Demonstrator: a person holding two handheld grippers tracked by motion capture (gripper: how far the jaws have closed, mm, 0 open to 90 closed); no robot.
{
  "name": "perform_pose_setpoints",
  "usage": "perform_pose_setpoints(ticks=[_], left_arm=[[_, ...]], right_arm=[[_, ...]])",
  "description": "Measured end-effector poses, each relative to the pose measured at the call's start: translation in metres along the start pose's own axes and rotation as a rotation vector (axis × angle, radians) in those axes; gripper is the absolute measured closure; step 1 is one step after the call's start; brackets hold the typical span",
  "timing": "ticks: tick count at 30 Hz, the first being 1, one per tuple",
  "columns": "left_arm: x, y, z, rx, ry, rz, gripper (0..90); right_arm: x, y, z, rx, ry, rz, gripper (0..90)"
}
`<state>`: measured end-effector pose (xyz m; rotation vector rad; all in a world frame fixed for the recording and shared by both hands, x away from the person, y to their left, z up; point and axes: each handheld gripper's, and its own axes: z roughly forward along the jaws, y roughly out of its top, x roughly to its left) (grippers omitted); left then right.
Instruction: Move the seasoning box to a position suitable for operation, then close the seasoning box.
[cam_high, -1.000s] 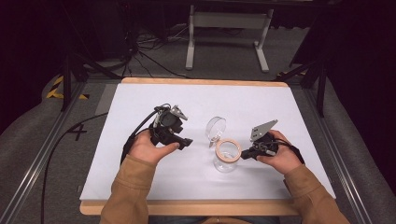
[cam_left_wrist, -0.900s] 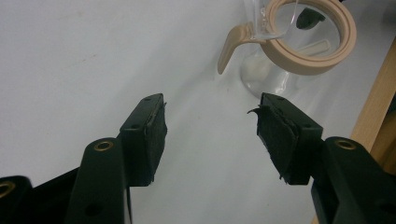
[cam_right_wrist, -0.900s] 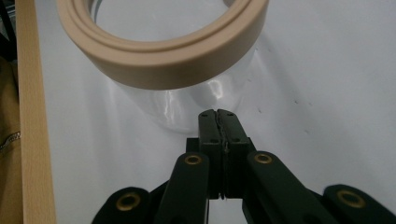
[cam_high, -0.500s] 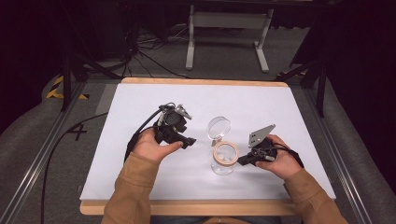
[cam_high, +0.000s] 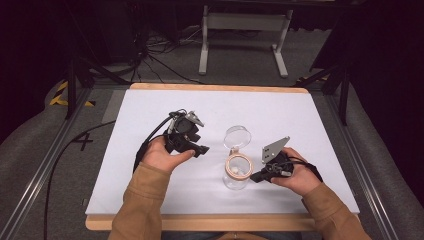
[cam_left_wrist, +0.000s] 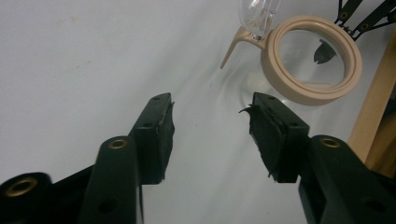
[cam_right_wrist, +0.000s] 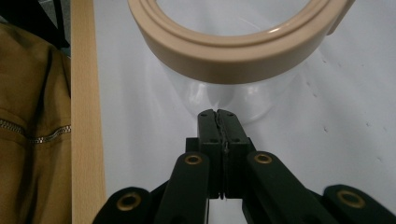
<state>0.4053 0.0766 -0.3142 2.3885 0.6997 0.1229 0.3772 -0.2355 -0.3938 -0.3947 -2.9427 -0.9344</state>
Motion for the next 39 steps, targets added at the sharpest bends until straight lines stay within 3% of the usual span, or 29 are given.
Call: perform_pose_setpoints(ticks=[10, 11, 12, 13, 14, 15, 17, 18, 24, 26, 28, 35, 39], left_arm=[[0.007, 0.003, 0.005, -0.032, -0.039, -0.031, 60.8], [0.008, 0.004, 0.007, -0.043, -0.049, -0.040, 68.7], [0.009, 0.004, 0.008, -0.052, -0.051, -0.039, 68.7], [0.011, 0.005, 0.009, -0.071, -0.073, -0.051, 75.1], [0.013, 0.005, 0.010, -0.085, -0.089, -0.055, 87.5], [0.014, 0.006, 0.012, -0.097, -0.100, -0.059, 89.7], [0.014, 0.007, 0.015, -0.116, -0.095, -0.069, 89.9], [0.014, 0.009, 0.021, -0.161, -0.080, -0.071, 89.9], [0.011, 0.010, 0.036, -0.276, -0.065, -0.096, 89.8], [0.010, 0.010, 0.039, -0.287, -0.069, -0.092, 89.7], [0.008, 0.011, 0.045, -0.304, -0.081, -0.082, 89.6], [0.000, 0.013, 0.049, -0.306, -0.090, -0.053, 88.0], [-0.004, 0.012, 0.048, -0.306, -0.062, -0.017, 86.9]], right_arm=[[0.005, -0.001, -0.001, -0.032, 0.019, -0.002, 89.9], [0.006, -0.002, -0.006, -0.037, -0.002, 0.011, 90.0], [0.006, -0.002, -0.006, -0.037, -0.002, 0.011, 90.0], [0.006, -0.003, -0.009, -0.044, -0.015, 0.021, 90.0], [0.006, -0.003, -0.014, -0.057, -0.037, 0.028, 90.0], [0.006, -0.004, -0.017, -0.067, -0.047, 0.033, 90.0], [0.007, -0.004, -0.020, -0.080, -0.050, 0.045, 90.0], [0.008, -0.004, -0.026, -0.111, -0.072, 0.055, 90.0], [0.014, 0.002, -0.034, -0.210, -0.097, 0.075, 90.0], [0.015, 0.004, -0.034, -0.224, -0.099, 0.078, 90.0], [0.017, 0.009, -0.034, -0.283, -0.097, 0.098, 90.0], [0.015, 0.012, -0.033, -0.356, -0.109, 0.145, 90.0], [0.014, 0.014, -0.035, -0.388, -0.116, 0.142, 90.0]])
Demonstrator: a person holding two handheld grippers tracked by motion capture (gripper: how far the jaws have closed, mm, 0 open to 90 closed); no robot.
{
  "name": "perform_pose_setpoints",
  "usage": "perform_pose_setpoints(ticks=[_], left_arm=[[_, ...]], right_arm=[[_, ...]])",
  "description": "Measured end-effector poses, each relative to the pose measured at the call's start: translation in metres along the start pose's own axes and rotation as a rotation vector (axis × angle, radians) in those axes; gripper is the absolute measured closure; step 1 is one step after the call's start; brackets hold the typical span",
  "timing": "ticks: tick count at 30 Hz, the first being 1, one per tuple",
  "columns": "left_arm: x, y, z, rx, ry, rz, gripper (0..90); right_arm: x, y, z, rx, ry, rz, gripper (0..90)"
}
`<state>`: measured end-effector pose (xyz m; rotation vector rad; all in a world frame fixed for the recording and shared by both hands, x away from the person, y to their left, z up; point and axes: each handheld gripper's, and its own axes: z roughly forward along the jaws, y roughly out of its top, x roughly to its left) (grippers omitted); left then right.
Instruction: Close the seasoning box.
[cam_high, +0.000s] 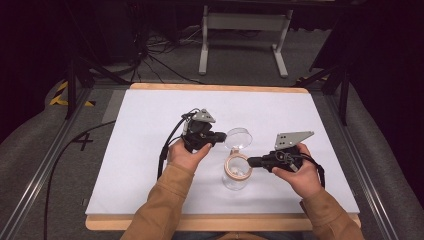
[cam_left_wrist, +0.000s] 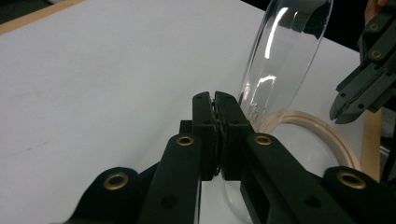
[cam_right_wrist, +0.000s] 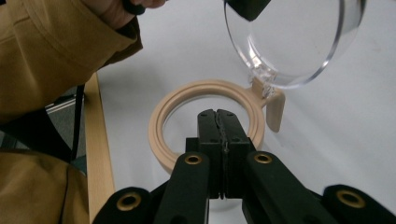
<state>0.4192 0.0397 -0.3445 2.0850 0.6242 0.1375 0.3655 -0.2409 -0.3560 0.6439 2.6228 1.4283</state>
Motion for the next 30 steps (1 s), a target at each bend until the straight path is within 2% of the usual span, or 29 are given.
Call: perform_pose_setpoints(ticks=[1, 3, 5, 9, 10, 16, 18, 24, 26, 30], left_arm=[[0.000, 0.000, -0.001, 0.006, -0.001, 0.015, 86.7], [-0.002, -0.001, -0.001, 0.000, -0.012, 0.003, 86.4], [-0.002, -0.001, -0.002, 0.002, -0.018, 0.012, 85.9], [-0.006, -0.003, -0.005, 0.019, -0.028, 0.021, 85.0], [-0.006, -0.003, -0.006, 0.033, -0.037, 0.036, 84.1], [-0.008, -0.006, -0.006, 0.043, -0.043, 0.031, 83.2], [-0.006, -0.006, -0.008, 0.045, -0.041, 0.034, 83.1], [0.000, -0.008, -0.019, 0.023, -0.019, 0.011, 82.0], [0.003, -0.009, -0.023, 0.026, -0.003, 0.007, 81.6], [0.007, -0.010, -0.028, 0.017, 0.003, -0.006, 81.5]], right_arm=[[0.000, 0.001, 0.000, -0.009, 0.004, 0.000, 90.0], [0.000, 0.002, 0.001, -0.015, 0.006, -0.002, 90.0], [0.000, 0.003, 0.002, -0.020, 0.009, -0.006, 90.0], [0.001, 0.007, 0.004, -0.031, 0.016, -0.012, 90.0], [0.001, 0.008, 0.004, -0.034, 0.021, -0.013, 90.0], [0.005, 0.014, 0.002, -0.042, 0.032, -0.025, 90.0], [0.006, 0.015, 0.001, -0.035, 0.038, -0.023, 90.0], [0.012, 0.016, 0.000, -0.002, 0.053, -0.025, 90.0], [0.014, 0.017, -0.001, 0.014, 0.068, -0.010, 90.0], [0.017, 0.017, 0.000, 0.048, 0.078, -0.004, 90.0]])
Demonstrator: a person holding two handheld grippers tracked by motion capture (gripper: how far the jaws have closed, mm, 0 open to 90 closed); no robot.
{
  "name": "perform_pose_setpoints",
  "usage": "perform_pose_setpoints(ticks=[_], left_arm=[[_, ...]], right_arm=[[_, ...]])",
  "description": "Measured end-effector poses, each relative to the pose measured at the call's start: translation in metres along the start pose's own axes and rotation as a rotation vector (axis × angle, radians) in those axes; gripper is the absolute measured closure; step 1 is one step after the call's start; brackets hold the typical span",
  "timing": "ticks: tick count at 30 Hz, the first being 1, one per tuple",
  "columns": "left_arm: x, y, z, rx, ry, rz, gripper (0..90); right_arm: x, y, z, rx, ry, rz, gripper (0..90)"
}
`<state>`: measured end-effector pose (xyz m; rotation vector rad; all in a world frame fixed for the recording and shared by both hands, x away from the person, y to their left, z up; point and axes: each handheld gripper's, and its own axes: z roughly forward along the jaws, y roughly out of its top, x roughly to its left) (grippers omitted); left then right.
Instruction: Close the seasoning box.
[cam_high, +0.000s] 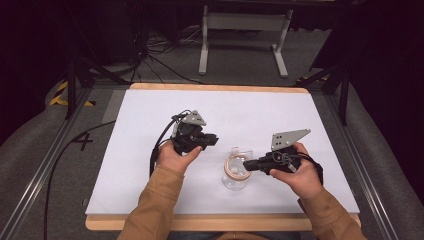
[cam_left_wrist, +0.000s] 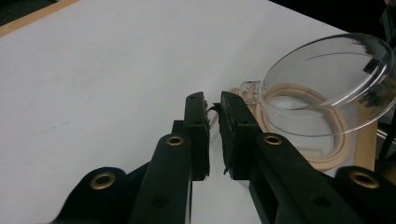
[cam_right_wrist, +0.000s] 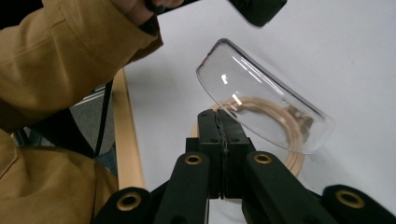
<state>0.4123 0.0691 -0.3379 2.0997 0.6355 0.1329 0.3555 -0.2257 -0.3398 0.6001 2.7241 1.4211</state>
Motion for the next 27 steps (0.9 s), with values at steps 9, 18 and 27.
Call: perform_pose_setpoints(ticks=[9, 18, 27], left_arm=[[0.005, -0.002, -0.008, -0.010, 0.005, -0.004, 80.0], [0.007, -0.003, -0.008, 0.005, -0.005, -0.014, 79.0], [0.008, -0.004, -0.007, 0.018, -0.011, -0.016, 78.4]], right_arm=[[0.003, -0.001, 0.002, 0.102, 0.007, 0.030, 90.0], [0.004, -0.005, 0.007, 0.196, 0.049, 0.070, 90.0], [0.002, -0.008, 0.011, 0.234, 0.069, 0.088, 90.0]])
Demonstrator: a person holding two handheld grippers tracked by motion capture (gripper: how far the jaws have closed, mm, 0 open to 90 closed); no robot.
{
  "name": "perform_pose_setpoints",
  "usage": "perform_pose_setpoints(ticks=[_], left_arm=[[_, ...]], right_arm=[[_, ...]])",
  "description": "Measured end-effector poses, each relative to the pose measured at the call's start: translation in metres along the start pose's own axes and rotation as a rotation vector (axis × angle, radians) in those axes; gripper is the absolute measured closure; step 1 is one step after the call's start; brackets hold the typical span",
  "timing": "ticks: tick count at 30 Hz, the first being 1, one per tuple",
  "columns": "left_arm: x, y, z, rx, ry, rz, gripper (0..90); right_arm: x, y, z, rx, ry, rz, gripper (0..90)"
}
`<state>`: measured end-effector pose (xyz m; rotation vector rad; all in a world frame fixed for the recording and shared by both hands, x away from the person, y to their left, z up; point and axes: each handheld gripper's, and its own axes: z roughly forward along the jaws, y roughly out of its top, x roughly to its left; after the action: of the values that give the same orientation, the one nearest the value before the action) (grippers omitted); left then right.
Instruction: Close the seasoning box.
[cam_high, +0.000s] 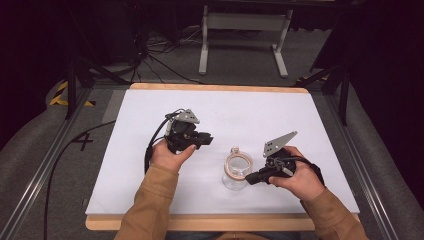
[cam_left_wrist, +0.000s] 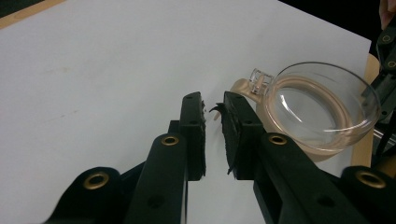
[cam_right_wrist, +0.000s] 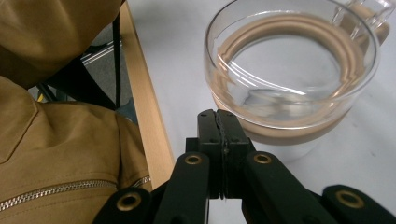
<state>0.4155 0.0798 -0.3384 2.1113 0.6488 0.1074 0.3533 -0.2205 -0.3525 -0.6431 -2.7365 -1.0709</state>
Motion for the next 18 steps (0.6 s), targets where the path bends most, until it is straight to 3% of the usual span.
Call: perform_pose_setpoints(ticks=[12, 15, 18], left_arm=[[0.000, 0.000, 0.000, 0.000, 0.001, -0.003, 77.0], [0.000, -0.001, -0.003, -0.005, 0.006, -0.006, 73.8], [0.000, -0.004, -0.006, -0.013, 0.029, -0.017, 67.2]], right_arm=[[0.001, 0.000, -0.002, -0.007, 0.005, -0.004, 90.0], [0.001, 0.001, -0.007, -0.033, -0.004, -0.009, 89.3], [-0.002, 0.002, -0.016, -0.082, -0.024, -0.003, 81.6]])
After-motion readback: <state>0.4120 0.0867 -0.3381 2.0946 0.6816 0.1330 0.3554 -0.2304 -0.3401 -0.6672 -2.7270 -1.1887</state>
